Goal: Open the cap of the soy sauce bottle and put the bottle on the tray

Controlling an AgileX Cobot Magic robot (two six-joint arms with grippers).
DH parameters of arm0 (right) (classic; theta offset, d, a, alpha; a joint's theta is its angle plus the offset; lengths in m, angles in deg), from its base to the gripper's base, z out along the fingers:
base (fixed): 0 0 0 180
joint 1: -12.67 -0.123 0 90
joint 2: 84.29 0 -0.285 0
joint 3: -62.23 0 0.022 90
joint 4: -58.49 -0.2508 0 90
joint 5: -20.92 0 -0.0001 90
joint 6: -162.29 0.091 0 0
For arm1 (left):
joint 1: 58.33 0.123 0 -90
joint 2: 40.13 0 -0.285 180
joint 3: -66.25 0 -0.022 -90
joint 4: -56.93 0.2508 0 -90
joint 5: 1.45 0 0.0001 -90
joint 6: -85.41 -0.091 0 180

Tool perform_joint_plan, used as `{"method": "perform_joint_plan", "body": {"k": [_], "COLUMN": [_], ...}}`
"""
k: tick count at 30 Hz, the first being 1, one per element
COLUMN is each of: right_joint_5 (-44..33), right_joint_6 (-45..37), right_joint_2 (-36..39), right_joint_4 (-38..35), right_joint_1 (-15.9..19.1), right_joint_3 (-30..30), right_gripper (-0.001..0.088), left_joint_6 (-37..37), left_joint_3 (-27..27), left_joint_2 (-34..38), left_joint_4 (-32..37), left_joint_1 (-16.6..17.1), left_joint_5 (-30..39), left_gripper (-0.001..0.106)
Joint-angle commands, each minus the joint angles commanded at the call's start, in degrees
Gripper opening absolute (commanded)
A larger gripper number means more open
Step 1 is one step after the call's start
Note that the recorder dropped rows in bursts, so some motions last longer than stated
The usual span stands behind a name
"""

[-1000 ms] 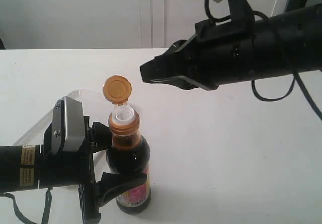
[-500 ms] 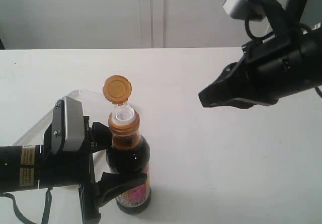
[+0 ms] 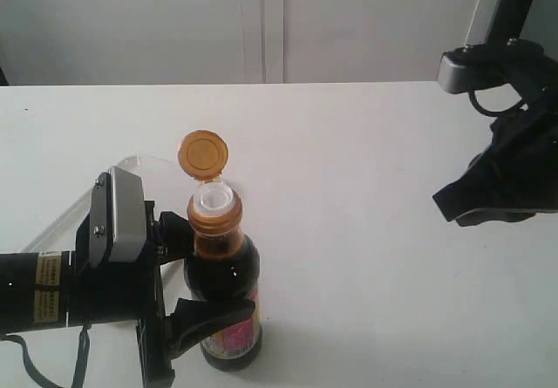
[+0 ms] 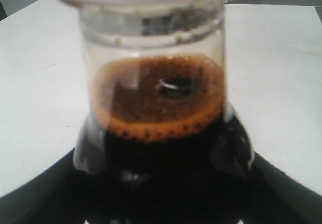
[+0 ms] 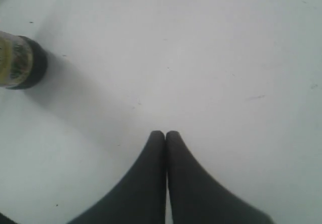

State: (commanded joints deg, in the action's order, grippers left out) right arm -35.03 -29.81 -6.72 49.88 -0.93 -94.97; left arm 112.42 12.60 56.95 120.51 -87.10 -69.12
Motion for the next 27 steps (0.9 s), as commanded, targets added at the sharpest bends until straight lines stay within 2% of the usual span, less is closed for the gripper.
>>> {"method": "perform_joint_plan", "body": {"k": [8, 21, 27], "right_joint_5": [3.1, 7.5, 11.8], "right_joint_6": [5.6, 9.6, 9.8], "right_joint_2": [0.0, -0.7, -6.6], "right_joint_4": [5.9, 6.0, 5.8], "right_joint_1": [0.1, 10.3, 11.4], "right_joint_3": [5.7, 10.2, 13.7], "right_gripper": [0.0, 0.0, 0.0], "left_joint_6": [0.0, 0.0, 0.0], "left_joint_3": [0.0, 0.0, 0.0], "left_joint_2": [0.0, 0.0, 0.0], "left_joint_4": [0.0, 0.0, 0.0], "left_joint_1": [0.0, 0.0, 0.0], "left_joint_5": [0.0, 0.0, 0.0], "left_gripper": [0.0, 0.0, 0.0]}}
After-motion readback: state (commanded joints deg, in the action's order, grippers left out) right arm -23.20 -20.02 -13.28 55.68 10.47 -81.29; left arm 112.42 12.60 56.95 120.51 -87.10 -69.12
